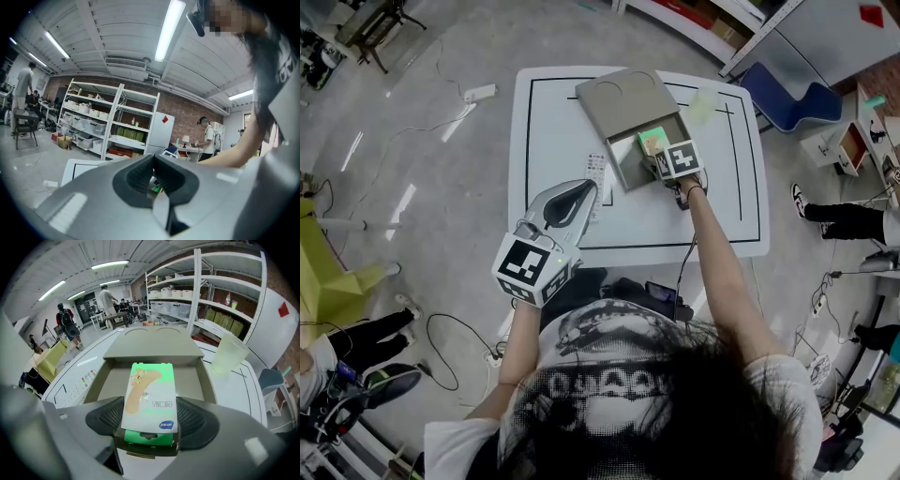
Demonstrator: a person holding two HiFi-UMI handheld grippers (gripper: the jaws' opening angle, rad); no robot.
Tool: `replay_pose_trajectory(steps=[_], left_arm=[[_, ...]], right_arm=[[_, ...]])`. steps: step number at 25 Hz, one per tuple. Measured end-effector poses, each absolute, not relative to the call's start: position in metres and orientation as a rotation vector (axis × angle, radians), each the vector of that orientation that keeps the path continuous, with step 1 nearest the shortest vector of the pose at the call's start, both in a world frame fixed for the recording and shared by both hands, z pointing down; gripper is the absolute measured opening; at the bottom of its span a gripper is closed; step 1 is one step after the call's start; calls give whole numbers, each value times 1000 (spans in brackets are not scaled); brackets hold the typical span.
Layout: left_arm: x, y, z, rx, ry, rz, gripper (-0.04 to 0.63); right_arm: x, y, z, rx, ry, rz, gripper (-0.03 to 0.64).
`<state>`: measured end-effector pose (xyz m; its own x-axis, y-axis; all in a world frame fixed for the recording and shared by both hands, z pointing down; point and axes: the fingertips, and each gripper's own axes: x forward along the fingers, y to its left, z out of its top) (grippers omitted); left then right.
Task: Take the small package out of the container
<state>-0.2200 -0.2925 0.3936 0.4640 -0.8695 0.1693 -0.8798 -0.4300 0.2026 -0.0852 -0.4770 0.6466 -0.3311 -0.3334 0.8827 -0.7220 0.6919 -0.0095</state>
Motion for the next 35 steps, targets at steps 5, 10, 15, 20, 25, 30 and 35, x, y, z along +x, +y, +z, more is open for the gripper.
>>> replay_pose_trajectory(steps=[5, 10, 15, 20, 25, 30, 35], left_arm=[[-211, -289, 393, 2459, -1488, 59, 0], [-198, -281, 393, 2469, -1471, 70, 0], [-177, -270, 392, 2485, -1450, 84, 0], [-150, -259, 392, 2506, -1429, 105, 0], [-117, -241, 387, 2521, -1415, 131, 0], [-82, -219, 384, 2531, -1412, 156, 0], [-47, -192, 382, 2530, -1416, 171, 0]], right_arm=[[-88, -471, 612, 818, -2039, 423, 359], [-87, -450, 570, 823, -2153, 364, 360], [-81, -415, 530, 816, -2262, 337, 360], [-67, -375, 503, 796, -2338, 311, 360], [-41, -332, 483, 809, -2394, 342, 360], [-7, -291, 478, 821, -2414, 380, 360], [28, -249, 478, 812, -2427, 425, 360]])
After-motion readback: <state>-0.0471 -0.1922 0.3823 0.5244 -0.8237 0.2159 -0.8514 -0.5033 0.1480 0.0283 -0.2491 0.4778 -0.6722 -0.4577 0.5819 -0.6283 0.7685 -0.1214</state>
